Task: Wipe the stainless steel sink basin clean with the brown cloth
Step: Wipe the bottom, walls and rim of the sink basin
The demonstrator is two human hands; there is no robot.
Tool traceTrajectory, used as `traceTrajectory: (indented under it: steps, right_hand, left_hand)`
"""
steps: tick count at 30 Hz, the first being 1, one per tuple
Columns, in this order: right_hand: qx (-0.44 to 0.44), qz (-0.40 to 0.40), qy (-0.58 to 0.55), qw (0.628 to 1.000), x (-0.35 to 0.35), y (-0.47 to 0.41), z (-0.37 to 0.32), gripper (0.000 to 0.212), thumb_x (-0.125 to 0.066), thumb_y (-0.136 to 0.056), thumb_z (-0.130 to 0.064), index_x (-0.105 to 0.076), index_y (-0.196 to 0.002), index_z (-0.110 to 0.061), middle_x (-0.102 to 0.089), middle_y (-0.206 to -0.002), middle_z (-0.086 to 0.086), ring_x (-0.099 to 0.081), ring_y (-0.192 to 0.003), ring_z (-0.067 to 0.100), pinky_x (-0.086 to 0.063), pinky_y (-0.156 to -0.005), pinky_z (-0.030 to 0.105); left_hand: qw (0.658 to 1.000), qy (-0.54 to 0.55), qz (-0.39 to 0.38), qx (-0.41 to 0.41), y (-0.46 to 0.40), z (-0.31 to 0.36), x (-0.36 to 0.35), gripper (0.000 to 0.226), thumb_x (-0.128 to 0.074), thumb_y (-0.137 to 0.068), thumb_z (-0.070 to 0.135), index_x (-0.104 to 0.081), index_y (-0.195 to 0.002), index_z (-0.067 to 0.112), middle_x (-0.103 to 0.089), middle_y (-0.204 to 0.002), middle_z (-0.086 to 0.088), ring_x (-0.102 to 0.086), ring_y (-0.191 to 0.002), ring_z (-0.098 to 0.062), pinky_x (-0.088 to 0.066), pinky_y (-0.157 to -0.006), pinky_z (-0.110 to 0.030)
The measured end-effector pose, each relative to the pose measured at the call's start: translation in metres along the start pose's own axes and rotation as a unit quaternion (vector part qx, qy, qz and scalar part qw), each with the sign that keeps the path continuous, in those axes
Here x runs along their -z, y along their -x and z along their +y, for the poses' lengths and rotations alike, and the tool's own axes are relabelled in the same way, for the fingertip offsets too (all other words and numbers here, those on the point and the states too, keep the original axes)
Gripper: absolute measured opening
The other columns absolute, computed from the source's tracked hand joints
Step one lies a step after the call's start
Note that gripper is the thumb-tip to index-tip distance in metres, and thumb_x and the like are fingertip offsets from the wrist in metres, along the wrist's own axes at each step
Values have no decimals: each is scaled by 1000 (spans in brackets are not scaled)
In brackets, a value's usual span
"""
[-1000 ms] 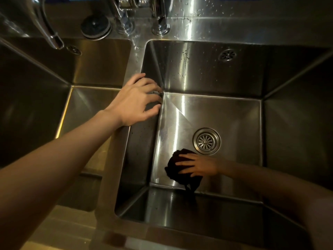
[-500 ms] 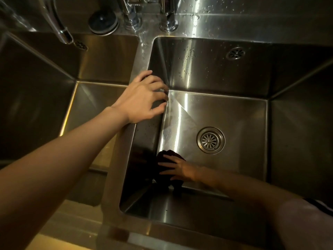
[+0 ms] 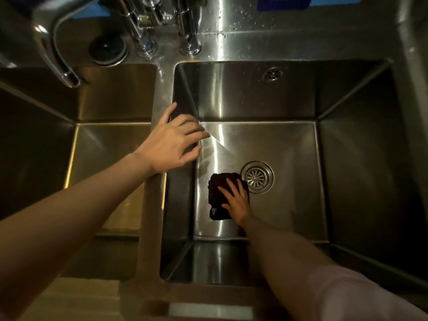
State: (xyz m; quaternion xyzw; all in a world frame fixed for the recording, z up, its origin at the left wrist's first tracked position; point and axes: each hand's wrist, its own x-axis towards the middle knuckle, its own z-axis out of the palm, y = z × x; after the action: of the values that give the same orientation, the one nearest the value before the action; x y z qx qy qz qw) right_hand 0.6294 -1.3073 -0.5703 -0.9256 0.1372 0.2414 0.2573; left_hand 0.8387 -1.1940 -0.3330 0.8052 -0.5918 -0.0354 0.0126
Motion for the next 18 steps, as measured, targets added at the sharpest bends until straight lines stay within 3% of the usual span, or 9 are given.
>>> traceTrajectory:
  steps: [4,8,14,18]
  right_hand:
    - [-137,57,-93,985,-2,-3,-23,63,-49,-97,-31,-18,-152,-32,4,-162,2,9,-148,33,2,-121,42]
    - [-282,125,-175,935,-6,-7,-48,64,-46,-98,-36,-15,-153,-26,4,-162,8,7,-147,37,1,-121,43]
    - [-490,179,-271,809,-10,-11,-78,65,-37,-101,-40,-5,-154,-21,7,-161,12,7,-146,41,1,-120,47]
    - [-598,215,-385,669,8,-2,-108,66,-38,-103,-35,-1,-154,-17,10,-160,15,8,-145,44,-2,-119,52]
  left_hand:
    - [1000,2,-6,-30,0,0,1,46,-34,-94,39,-68,-118,20,-67,-115,-2,-55,-119,-26,-19,-110,-65]
    - [998,9,-15,-54,0,-4,-1,46,-33,-93,42,-70,-114,22,-67,-116,1,-54,-120,-25,-18,-109,-65]
    - [996,24,-28,-75,-1,-8,-7,50,-26,-94,46,-67,-115,27,-62,-123,5,-46,-126,-19,-15,-113,-58]
    - [996,46,-17,-78,0,-10,-8,47,-30,-94,45,-68,-114,26,-63,-123,5,-47,-124,-19,-17,-112,-58]
